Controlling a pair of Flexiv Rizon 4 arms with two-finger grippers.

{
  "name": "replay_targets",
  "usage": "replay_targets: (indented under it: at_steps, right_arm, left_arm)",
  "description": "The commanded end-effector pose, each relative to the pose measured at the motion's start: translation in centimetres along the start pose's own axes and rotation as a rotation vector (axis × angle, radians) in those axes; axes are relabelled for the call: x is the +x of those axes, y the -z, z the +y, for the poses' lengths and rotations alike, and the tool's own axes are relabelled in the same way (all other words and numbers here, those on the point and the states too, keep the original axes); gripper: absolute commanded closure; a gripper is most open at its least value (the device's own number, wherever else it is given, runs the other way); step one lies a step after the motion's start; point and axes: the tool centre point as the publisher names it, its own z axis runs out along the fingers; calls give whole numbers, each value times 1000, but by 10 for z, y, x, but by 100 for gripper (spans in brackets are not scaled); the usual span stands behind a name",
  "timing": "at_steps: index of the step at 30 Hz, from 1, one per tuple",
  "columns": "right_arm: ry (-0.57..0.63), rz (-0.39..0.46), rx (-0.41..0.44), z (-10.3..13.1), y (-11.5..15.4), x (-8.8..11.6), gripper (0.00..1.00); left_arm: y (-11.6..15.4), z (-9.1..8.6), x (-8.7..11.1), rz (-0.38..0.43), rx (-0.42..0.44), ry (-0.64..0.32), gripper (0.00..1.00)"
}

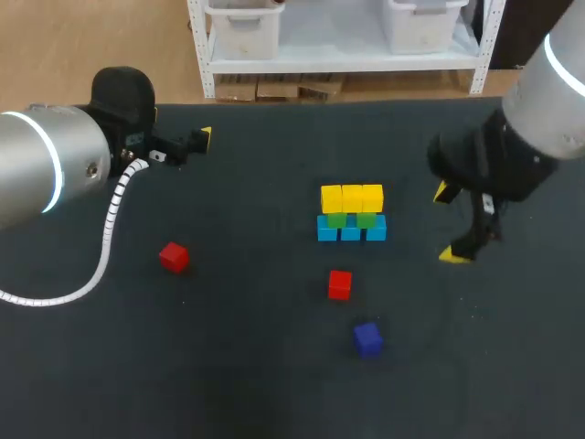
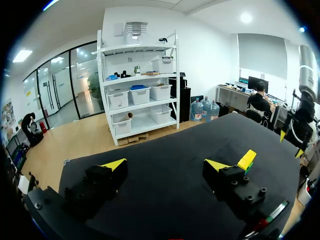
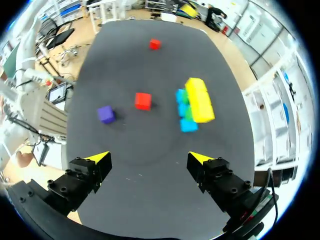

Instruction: Place the blue cubes, place green cubes on the blue cubes, place the yellow cubes on the green cubes, then place the red cubes on the yellow cubes, and place purple cube on the red cubes.

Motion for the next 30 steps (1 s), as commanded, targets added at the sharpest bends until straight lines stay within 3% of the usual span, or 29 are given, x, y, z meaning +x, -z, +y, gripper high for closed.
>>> replay_targets:
  at_steps: [1,6,18,30]
  right_arm:
    - [27,-18,-14,33,-1,-9,0]
    - [88,-16,-59,54,-17,-25,0]
    - [99,-16,-75,45,-57,-64,0]
    - [-4,42,-156,50,-92,-74,0]
  left_arm:
    - [0,-2,2,-9,-10,2,0]
    - [0,-2,2,-9,-10,2,0]
    - [0,-2,2,-9,-10,2,0]
    - [0,-2,2,-9,-10,2,0]
